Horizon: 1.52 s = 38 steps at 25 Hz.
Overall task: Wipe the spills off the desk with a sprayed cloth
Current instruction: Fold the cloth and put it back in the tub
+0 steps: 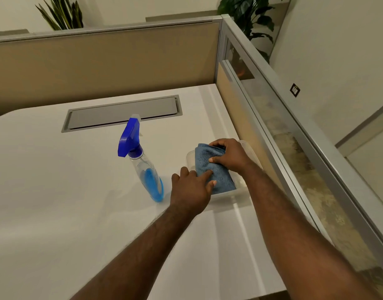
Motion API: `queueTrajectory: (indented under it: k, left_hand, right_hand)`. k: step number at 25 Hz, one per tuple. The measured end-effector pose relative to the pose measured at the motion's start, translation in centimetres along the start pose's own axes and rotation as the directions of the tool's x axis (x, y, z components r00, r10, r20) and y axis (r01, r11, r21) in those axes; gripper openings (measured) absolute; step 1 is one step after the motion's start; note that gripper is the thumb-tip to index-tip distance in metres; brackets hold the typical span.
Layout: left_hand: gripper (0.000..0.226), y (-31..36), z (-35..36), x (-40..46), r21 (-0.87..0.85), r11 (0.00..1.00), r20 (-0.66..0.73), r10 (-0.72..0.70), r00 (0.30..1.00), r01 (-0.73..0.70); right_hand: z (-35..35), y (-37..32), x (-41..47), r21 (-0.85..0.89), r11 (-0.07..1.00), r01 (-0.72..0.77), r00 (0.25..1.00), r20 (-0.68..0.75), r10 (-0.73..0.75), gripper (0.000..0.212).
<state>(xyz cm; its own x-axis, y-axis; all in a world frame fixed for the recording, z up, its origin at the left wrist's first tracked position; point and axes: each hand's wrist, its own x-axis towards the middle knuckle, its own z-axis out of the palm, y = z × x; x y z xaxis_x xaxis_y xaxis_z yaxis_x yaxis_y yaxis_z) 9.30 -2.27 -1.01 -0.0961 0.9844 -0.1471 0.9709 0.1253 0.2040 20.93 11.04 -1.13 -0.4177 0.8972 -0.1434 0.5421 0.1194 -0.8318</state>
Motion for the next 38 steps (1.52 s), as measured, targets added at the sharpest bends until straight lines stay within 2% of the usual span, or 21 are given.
queueTrajectory:
  k: [5, 8, 12, 13, 14, 16, 17, 21, 28, 30, 32, 36, 38]
  left_hand:
    - [0.042, -0.2, -0.2, 0.9, 0.084, 0.996, -0.023, 0.043, 0.999, -0.041]
    - [0.041, -0.3, -0.3, 1.7, 0.121, 0.987, -0.015, 0.111, 0.994, -0.109]
    - [0.065, -0.1, -0.5, 2.2, 0.167, 0.978, -0.002, 0.128, 0.992, -0.126]
    - [0.071, 0.0, -0.7, 2.3, 0.201, 0.973, -0.002, 0.12, 0.993, -0.117]
    - [0.075, 0.0, -0.8, 2.3, 0.244, 0.964, 0.004, 0.113, 0.994, -0.11]
    - [0.078, 0.1, -0.9, 2.3, 0.325, 0.94, 0.051, 0.097, 0.994, -0.108]
    - [0.078, 0.1, -0.8, 2.3, 0.346, 0.932, 0.081, 0.089, 0.993, -0.112]
    - [0.083, 0.0, -0.3, 3.0, 0.354, 0.929, 0.154, 0.057, 0.986, -0.109]
    - [0.085, -0.2, -0.4, 3.9, 0.352, 0.928, 0.259, 0.027, 0.965, -0.121]
    - [0.085, -0.2, -0.6, 3.8, 0.338, 0.933, 0.25, 0.038, 0.968, -0.124]
    - [0.076, -0.4, -0.9, 3.3, 0.303, 0.943, 0.203, 0.078, 0.976, -0.138]
    - [0.062, -2.2, -1.5, -0.3, 0.117, 0.982, 0.043, 0.143, 0.989, -0.147]
    - [0.062, -3.4, -1.5, -3.2, 0.02, 0.993, -0.005, 0.119, 0.993, -0.119]
  right_hand:
    - [0.7, 0.5, -0.2, -0.039, 0.999, -0.011, 0.999, -0.048, 0.009, 0.049]
    - [0.9, 0.1, -0.3, -0.154, 0.988, -0.017, 0.999, -0.047, 0.009, 0.049]
    - [1.4, -0.5, -2.5, -0.337, 0.941, -0.031, 0.965, -0.257, -0.06, 0.052]
    - [1.4, -0.6, -3.3, -0.39, 0.921, -0.01, 0.968, -0.233, -0.088, 0.052]
    - [1.4, -0.5, -4.0, -0.469, 0.883, 0.02, 0.986, -0.135, -0.094, 0.056]
    - [1.6, -0.4, -4.9, -0.632, 0.771, 0.082, 0.994, 0.111, -0.015, 0.073]
    - [1.7, -0.4, -5.0, -0.683, 0.724, 0.1, 0.983, 0.18, 0.034, 0.08]
    - [2.5, -0.3, -4.6, -0.787, 0.606, 0.12, 0.961, 0.245, 0.127, 0.08]
    - [3.7, -0.9, -3.6, -0.831, 0.547, 0.104, 0.928, 0.279, 0.248, 0.075]
    - [3.6, -1.2, -3.6, -0.826, 0.553, 0.111, 0.932, 0.281, 0.231, 0.07]
    - [3.1, -1.6, -4.2, -0.785, 0.611, 0.1, 0.957, 0.243, 0.156, 0.062]
    - [2.2, -2.2, -6.0, -0.565, 0.825, 0.013, 1.0, 0.01, -0.009, 0.054]
    - [2.6, -2.9, -6.5, -0.422, 0.905, 0.049, 0.992, -0.085, -0.093, 0.053]
